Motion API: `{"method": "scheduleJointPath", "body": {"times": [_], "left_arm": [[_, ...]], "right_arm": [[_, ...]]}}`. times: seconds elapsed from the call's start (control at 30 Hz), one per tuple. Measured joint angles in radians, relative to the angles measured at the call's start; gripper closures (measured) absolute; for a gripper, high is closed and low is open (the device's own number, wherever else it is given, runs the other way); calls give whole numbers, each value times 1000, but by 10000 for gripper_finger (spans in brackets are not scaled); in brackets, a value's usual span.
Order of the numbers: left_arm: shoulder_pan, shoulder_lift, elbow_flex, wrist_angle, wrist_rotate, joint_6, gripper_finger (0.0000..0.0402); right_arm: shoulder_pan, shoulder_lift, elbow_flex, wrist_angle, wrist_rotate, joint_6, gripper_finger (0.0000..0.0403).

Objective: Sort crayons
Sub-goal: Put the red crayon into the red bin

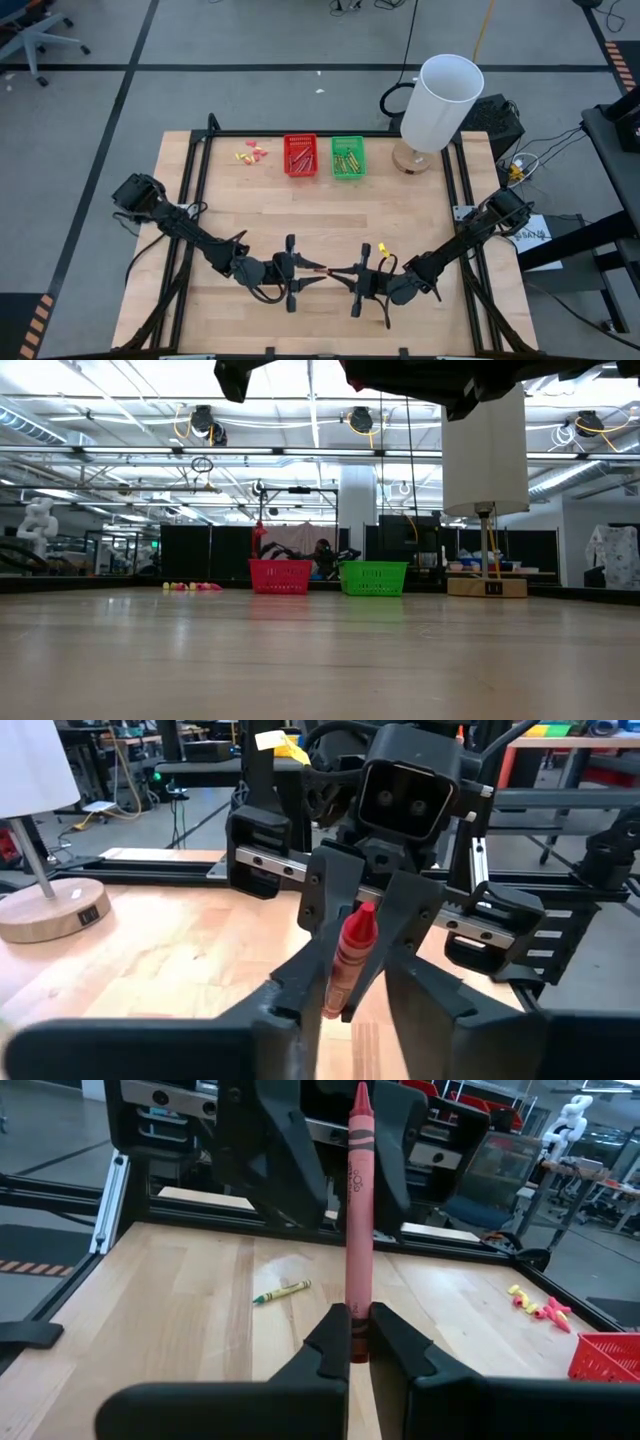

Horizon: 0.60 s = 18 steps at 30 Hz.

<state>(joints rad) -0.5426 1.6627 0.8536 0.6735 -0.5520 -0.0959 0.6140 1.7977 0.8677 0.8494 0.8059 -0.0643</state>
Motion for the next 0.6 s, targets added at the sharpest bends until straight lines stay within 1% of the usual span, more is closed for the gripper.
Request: {"method": "scheduleJointPath", "body": {"times": [0.23,0.37,0.47,0.6], "left_arm": [[0,0,0,-3,0,0,367],[-1,0,0,-3,0,4,387],[-1,0,0,-4,2,5,386],[-1,0,0,-14,2,5,381]], "right_arm": [[0,0,0,0,-4,1,401],[0,0,0,8,-35,18,399],[0,0,0,8,-48,42,377],[0,0,0,-9,-49,80,318]]}}
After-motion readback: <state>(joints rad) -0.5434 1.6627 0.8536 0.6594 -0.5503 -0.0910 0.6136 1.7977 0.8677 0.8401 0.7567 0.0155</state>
